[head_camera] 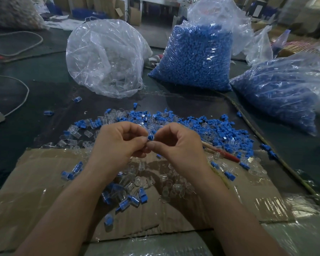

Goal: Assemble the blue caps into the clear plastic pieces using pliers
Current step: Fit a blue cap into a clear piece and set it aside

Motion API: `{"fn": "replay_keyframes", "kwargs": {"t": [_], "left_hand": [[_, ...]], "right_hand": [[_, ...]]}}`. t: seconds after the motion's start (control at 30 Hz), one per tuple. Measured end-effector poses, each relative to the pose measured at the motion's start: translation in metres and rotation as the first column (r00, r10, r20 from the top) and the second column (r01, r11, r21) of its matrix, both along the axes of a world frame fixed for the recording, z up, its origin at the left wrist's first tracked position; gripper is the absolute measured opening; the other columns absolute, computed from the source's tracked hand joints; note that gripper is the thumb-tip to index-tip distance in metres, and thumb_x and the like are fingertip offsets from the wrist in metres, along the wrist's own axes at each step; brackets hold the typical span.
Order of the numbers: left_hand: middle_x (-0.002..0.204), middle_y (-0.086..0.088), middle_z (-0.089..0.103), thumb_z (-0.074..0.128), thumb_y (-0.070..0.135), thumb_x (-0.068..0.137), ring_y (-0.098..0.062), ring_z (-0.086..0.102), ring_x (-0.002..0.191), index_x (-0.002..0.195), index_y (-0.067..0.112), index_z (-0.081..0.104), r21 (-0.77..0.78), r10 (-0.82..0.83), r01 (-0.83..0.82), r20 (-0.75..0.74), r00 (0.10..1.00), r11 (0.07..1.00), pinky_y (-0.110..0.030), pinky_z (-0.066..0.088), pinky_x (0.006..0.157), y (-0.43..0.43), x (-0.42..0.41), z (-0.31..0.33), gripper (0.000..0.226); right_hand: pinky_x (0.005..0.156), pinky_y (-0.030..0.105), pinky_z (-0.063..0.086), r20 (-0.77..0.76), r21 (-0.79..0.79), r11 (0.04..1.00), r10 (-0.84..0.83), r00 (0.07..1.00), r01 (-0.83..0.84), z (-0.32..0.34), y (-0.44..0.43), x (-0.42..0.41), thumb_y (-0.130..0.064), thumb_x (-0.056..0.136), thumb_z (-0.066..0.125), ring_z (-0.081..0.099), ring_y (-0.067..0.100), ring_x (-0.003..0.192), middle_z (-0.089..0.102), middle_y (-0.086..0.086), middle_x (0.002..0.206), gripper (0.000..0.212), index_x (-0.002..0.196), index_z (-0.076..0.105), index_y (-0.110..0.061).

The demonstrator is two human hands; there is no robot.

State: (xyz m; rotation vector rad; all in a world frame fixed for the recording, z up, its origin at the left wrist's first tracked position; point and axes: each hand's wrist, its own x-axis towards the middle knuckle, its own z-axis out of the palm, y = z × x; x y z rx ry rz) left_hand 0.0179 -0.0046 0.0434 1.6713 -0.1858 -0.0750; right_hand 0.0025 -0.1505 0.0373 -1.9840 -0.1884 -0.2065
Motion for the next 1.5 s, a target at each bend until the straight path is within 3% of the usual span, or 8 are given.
{"fn": "replay_keyframes", "kwargs": {"t": [0.07, 0.13, 0.23, 0.47, 0.73, 0.8, 1.07, 1.5], "left_hand": [[0.061, -0.004, 0.069, 0.061, -0.006, 0.079, -0.013, 0.066, 0.053, 0.075, 0.01, 0.063, -0.002, -0.023, 0.023, -0.002, 1.0, 1.0, -0.018, 0.052, 0.05, 0.001, 0.0, 0.001, 0.017], [0.06, -0.004, 0.069, 0.062, -0.006, 0.078, -0.014, 0.066, 0.053, 0.074, 0.011, 0.063, -0.012, -0.04, 0.04, -0.001, 0.999, 0.999, -0.018, 0.053, 0.05, 0.002, -0.001, 0.001, 0.017], [0.06, -0.006, 0.069, 0.065, -0.003, 0.075, -0.015, 0.066, 0.052, 0.073, 0.01, 0.064, -0.034, -0.049, 0.048, -0.011, 0.999, 0.998, -0.018, 0.051, 0.049, 0.003, -0.001, 0.002, 0.013], [0.056, -0.013, 0.066, 0.064, -0.004, 0.075, -0.018, 0.062, 0.045, 0.073, 0.002, 0.064, -0.137, -0.052, 0.031, -0.154, 0.987, 0.99, -0.02, 0.049, 0.042, 0.007, 0.002, 0.002, 0.006], [0.058, -0.013, 0.066, 0.064, -0.003, 0.075, -0.018, 0.062, 0.047, 0.073, 0.001, 0.064, -0.174, -0.099, 0.056, -0.254, 0.962, 0.983, -0.021, 0.049, 0.041, 0.007, 0.003, 0.004, 0.005], [0.059, -0.013, 0.067, 0.064, -0.001, 0.073, -0.018, 0.063, 0.047, 0.074, 0.001, 0.064, -0.171, -0.108, 0.066, -0.251, 0.962, 0.983, -0.02, 0.049, 0.042, 0.006, 0.002, 0.005, 0.002], [0.065, -0.018, 0.068, 0.067, 0.007, 0.053, -0.022, 0.066, 0.052, 0.069, 0.004, 0.067, -0.252, -0.174, 0.105, -0.269, 0.947, 0.962, -0.021, 0.05, 0.043, 0.011, 0.002, 0.008, 0.016], [0.061, -0.014, 0.068, 0.07, 0.011, 0.051, -0.019, 0.065, 0.049, 0.061, 0.007, 0.069, -0.2, -0.13, 0.08, -0.251, 0.959, 0.977, -0.02, 0.05, 0.044, 0.008, 0.003, 0.003, 0.011]], "right_hand": [[0.072, 0.013, 0.051, -0.012, 0.027, 0.999, 0.036, 0.999, -0.036, 0.001, -0.002, 0.001, -0.017, 0.071, 0.076, 0.06, -0.004, 0.083, 0.062, -0.016, 0.089, 0.038, 0.091, 0.056, -0.042], [0.075, 0.015, 0.052, -0.055, 0.088, 0.991, 0.108, 0.993, -0.103, 0.002, -0.003, 0.001, -0.01, 0.073, 0.074, 0.064, 0.0, 0.086, 0.065, -0.015, 0.093, 0.04, 0.1, 0.061, -0.038], [0.077, 0.024, 0.055, -0.083, 0.14, 0.982, 0.141, 0.987, -0.129, 0.002, -0.004, 0.001, -0.008, 0.073, 0.072, 0.067, 0.008, 0.084, 0.071, -0.005, 0.089, 0.029, 0.098, 0.068, -0.023], [0.071, 0.016, 0.052, 0.003, 0.162, 0.968, 0.192, 0.981, -0.19, -0.002, -0.004, 0.003, -0.003, 0.072, 0.073, 0.068, 0.006, 0.081, 0.071, -0.012, 0.081, 0.034, 0.09, 0.068, -0.031], [0.069, 0.012, 0.05, 0.169, 0.063, 0.982, 0.166, 0.972, -0.179, -0.005, -0.006, 0.003, -0.003, 0.073, 0.071, 0.066, 0.001, 0.077, 0.068, -0.021, 0.077, 0.032, 0.085, 0.069, -0.033], [0.068, 0.012, 0.05, 0.204, 0.047, 0.985, 0.153, 0.967, -0.166, -0.006, -0.007, 0.004, -0.003, 0.072, 0.072, 0.066, 0.001, 0.076, 0.068, -0.021, 0.075, 0.028, 0.09, 0.071, -0.025], [0.068, 0.008, 0.047, 0.337, -0.039, 0.993, 0.122, 0.933, -0.116, -0.005, -0.008, 0.003, -0.011, 0.073, 0.069, 0.062, -0.008, 0.077, 0.062, -0.028, 0.074, 0.029, 0.1, 0.065, -0.022], [0.071, 0.007, 0.046, 0.401, -0.224, 0.973, 0.139, 0.905, -0.051, -0.005, -0.006, 0.005, -0.008, 0.075, 0.067, 0.058, -0.005, 0.079, 0.062, -0.011, 0.082, 0.018, 0.092, 0.071, -0.006]]}}
